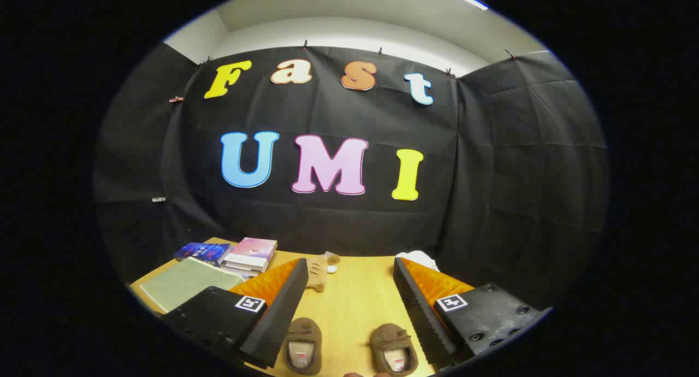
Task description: Open the storage box then place both shoes into the box .Put the left shoe in first, then the right shoe, with the right side of both shoes facing outward in a uniform manner.
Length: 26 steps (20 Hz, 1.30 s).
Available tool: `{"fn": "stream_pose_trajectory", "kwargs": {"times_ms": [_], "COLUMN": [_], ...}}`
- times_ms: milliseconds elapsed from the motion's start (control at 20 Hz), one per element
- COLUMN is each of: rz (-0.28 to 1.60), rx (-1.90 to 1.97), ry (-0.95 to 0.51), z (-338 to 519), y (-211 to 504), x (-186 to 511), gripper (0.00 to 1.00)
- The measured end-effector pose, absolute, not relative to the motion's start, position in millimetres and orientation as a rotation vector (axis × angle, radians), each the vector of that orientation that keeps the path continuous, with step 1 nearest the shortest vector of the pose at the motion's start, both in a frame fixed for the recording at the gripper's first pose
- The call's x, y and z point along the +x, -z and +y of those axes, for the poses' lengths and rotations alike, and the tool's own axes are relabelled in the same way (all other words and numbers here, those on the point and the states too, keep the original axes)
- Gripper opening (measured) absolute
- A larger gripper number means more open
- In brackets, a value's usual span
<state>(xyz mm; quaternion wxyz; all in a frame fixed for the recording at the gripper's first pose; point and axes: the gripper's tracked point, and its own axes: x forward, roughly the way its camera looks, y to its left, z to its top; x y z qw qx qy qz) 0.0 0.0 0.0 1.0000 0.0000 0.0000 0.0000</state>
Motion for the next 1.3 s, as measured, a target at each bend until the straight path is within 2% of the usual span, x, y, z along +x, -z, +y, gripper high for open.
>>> {"fn": "stream_pose_trajectory", "kwargs": {"times_ms": [600, 950, 1150, 1300], "rz": [0.016, 0.074, 0.133, 0.204], "rx": [-0.036, 0.003, 0.012, 0.07], "ry": [-0.143, -0.211, -0.305, -0.451], "z": [35, 41, 63, 98], "y": [-5, 16, 33, 49], "x": [7, -1, -6, -13], "gripper": [0.97, 0.97, 0.97, 0.97]}}
